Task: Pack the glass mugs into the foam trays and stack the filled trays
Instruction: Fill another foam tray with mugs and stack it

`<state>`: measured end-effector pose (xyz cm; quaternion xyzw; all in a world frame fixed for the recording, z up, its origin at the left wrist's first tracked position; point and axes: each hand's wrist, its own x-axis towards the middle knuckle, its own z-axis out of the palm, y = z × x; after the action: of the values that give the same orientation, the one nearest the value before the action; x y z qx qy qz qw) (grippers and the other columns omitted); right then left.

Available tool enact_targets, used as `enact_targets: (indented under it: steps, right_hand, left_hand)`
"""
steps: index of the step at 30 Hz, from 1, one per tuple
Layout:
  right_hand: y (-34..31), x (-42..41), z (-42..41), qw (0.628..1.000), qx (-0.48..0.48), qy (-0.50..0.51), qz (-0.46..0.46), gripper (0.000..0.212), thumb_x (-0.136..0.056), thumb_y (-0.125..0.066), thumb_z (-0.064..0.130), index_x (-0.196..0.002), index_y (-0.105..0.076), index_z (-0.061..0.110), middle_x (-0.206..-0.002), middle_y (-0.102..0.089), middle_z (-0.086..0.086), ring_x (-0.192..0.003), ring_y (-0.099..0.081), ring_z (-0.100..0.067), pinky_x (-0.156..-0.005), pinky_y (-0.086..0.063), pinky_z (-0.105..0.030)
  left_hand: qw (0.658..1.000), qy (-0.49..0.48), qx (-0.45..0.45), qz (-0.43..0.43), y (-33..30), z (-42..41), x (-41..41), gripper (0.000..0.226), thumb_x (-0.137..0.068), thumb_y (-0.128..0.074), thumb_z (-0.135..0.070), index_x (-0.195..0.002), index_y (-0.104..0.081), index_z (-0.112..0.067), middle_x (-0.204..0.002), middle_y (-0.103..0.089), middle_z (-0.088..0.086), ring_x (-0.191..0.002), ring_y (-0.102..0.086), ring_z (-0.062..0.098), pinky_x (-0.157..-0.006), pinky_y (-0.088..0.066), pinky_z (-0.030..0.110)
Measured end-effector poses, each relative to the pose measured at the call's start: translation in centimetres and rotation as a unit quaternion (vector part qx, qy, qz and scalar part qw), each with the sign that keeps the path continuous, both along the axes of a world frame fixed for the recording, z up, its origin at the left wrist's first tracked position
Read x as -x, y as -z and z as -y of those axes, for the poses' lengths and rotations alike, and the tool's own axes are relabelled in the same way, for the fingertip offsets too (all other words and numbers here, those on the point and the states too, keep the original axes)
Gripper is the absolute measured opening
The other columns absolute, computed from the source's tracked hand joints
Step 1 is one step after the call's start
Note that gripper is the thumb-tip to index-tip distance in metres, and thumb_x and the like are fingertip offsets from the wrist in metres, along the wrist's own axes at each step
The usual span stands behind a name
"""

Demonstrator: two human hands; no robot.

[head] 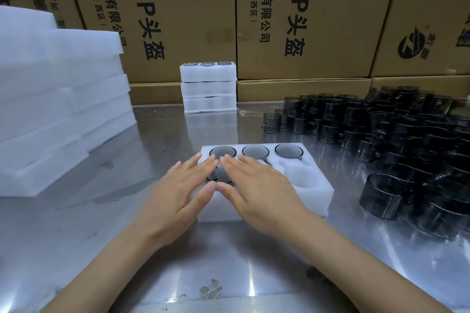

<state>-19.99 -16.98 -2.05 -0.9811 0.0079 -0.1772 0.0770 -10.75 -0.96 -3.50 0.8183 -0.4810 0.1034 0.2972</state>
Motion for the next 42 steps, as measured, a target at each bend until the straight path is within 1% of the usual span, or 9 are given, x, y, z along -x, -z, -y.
enact_targets:
  steps: [7, 12, 16, 19, 22, 30, 34, 38, 42]
  right_hand:
    - [0.3, -0.1, 0.0, 0.999, 0.025, -0.003, -0.019, 0.058, -0.098, -0.021, 0.054, -0.148, -0.026, 0.025, -0.156, -0.024, 0.011, -0.144, -0.012, -0.011, -0.114, -0.014, -0.036]
    - [-0.5, 0.3, 0.6, 0.991, -0.094, -0.009, 0.095, 0.048, -0.098, -0.029, 0.049, -0.133, -0.052, 0.024, -0.131, -0.056, 0.008, -0.127, -0.039, -0.012, -0.103, -0.028, -0.029]
    - [-1.9, 1.7, 4.5, 0.951, -0.119, 0.183, 0.217, 0.034, -0.099, -0.039, 0.034, -0.124, -0.058, 0.023, -0.124, -0.060, 0.005, -0.120, -0.046, -0.018, -0.102, -0.031, -0.038]
    - [-1.9, 3.4, 7.4, 0.912, -0.109, 0.370, 0.142, 0.036, -0.097, -0.041, 0.028, -0.132, -0.047, 0.018, -0.137, -0.048, -0.002, -0.131, -0.032, -0.024, -0.108, -0.024, -0.048]
    - [-1.6, 4.3, 8.7, 0.883, -0.163, 0.441, 0.016, 0.037, -0.097, -0.039, 0.024, -0.132, -0.043, 0.014, -0.145, -0.035, -0.008, -0.135, -0.020, -0.029, -0.107, -0.020, -0.058]
    - [-1.5, 4.1, 8.8, 0.908, -0.176, 0.379, 0.013, 0.037, -0.095, -0.035, 0.009, -0.128, -0.048, 0.014, -0.134, -0.044, -0.009, -0.120, -0.040, -0.030, -0.076, -0.029, -0.035]
    - [-1.4, 4.0, 8.6, 0.926, -0.177, 0.327, 0.062, 0.039, -0.095, -0.042, 0.010, -0.133, -0.047, 0.022, -0.136, -0.041, -0.001, -0.117, -0.045, -0.027, -0.074, -0.031, -0.031]
    - [-1.4, 4.2, 8.7, 0.907, -0.146, 0.372, 0.133, 0.026, -0.088, -0.059, 0.017, -0.114, -0.053, 0.017, -0.121, -0.044, -0.004, -0.112, -0.042, -0.025, -0.072, -0.034, -0.033]
    - [-1.5, 4.9, 9.5, 0.892, -0.129, 0.432, 0.006, 0.032, -0.082, -0.061, 0.038, -0.104, -0.054, 0.015, -0.104, -0.062, -0.005, -0.108, -0.049, -0.027, -0.082, -0.032, -0.036]
  left_hand:
    - [0.999, -0.021, -0.032, 0.012, 0.5, -0.2, 0.1, 0.063, -0.082, -0.016, -0.069, -0.140, -0.021, -0.046, -0.146, -0.023, -0.033, -0.140, -0.008, -0.010, -0.116, -0.002, 0.021]
    - [1.000, -0.002, 0.014, 0.001, 1.1, -0.4, 0.2, 0.056, -0.086, -0.024, -0.061, -0.138, -0.027, -0.041, -0.146, -0.030, -0.026, -0.139, -0.022, -0.003, -0.116, -0.021, 0.038]
    - [0.999, 0.008, 0.043, 0.001, 1.1, -0.4, 0.3, 0.055, -0.088, -0.026, -0.057, -0.138, -0.034, -0.037, -0.145, -0.033, -0.025, -0.137, -0.026, -0.004, -0.114, -0.020, 0.024]
    - [0.998, 0.010, 0.055, -0.006, 1.1, -0.2, 0.4, 0.055, -0.089, -0.027, -0.056, -0.136, -0.041, -0.033, -0.144, -0.038, -0.022, -0.136, -0.029, -0.003, -0.112, -0.023, 0.021]
    - [0.998, 0.012, 0.055, -0.004, 1.1, -0.2, 0.4, 0.053, -0.089, -0.026, -0.056, -0.135, -0.041, -0.035, -0.143, -0.039, -0.023, -0.135, -0.029, -0.003, -0.111, -0.021, 0.019]
    - [0.998, 0.011, 0.055, 0.006, 1.2, -0.1, 0.4, 0.048, -0.090, -0.026, -0.055, -0.132, -0.038, -0.039, -0.140, -0.036, -0.027, -0.132, -0.025, -0.013, -0.107, -0.014, 0.005]
    - [0.998, 0.014, 0.059, 0.010, 1.2, -0.1, 0.4, 0.051, -0.090, -0.025, -0.056, -0.134, -0.041, -0.035, -0.140, -0.036, -0.028, -0.132, -0.025, -0.014, -0.106, -0.014, 0.004]
    - [0.998, 0.015, 0.060, 0.006, 1.1, -0.2, 0.4, 0.046, -0.090, -0.025, -0.055, -0.132, -0.038, -0.041, -0.140, -0.036, -0.029, -0.132, -0.026, -0.012, -0.106, -0.014, 0.005]
    - [0.998, 0.014, 0.057, 0.008, 1.2, -0.3, 0.3, 0.048, -0.090, -0.025, -0.055, -0.133, -0.039, -0.039, -0.140, -0.035, -0.031, -0.133, -0.026, -0.011, -0.106, -0.014, 0.005]
